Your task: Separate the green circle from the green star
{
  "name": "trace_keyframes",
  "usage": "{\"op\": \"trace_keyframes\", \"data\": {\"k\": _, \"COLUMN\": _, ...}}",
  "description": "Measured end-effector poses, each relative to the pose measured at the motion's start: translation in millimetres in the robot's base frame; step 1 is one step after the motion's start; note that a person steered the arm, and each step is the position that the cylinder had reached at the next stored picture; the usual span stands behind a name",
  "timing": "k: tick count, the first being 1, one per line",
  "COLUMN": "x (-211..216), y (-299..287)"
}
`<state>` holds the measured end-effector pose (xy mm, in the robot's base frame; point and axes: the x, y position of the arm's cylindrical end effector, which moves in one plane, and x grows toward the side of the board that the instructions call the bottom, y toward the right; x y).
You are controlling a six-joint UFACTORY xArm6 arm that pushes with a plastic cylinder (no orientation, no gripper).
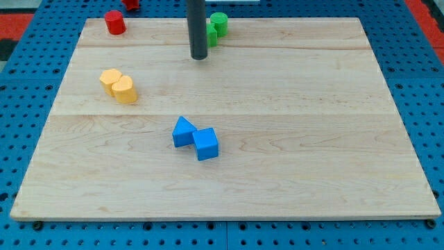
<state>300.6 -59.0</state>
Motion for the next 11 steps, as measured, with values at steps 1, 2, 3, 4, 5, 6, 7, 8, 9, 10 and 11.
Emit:
{"op": "trace_keyframes", "data": {"k": 1, "x": -22.4, "y": -65.2}}
{"op": "trace_keyframes", "data": {"k": 2, "x": -94.3, "y": -58.9}}
{"op": "trace_keyframes", "data": {"k": 3, "x": -108.7, "y": -46.0}}
{"op": "trace_keyframes", "data": {"k": 4, "x": -109.2, "y": -43.3}}
{"op": "trace_keyframes", "data": {"k": 5, "x": -108.8, "y": -32.4}}
{"op": "trace_keyframes", "data": {"k": 6, "x": -108.8, "y": -10.8}}
{"op": "trace_keyframes", "data": {"k": 7, "x": -108.4, "y": 3.0}}
{"op": "trace_keyframes", "data": {"k": 8, "x": -108.8, "y": 12.6}}
{"op": "trace_keyframes", "data": {"k": 9, "x": -106.8, "y": 28.5}}
{"op": "trace_keyframes", "data": {"k": 10, "x": -108.3, "y": 41.4}}
{"op": "trace_keyframes", "data": {"k": 11, "x": -108.0, "y": 62.9}}
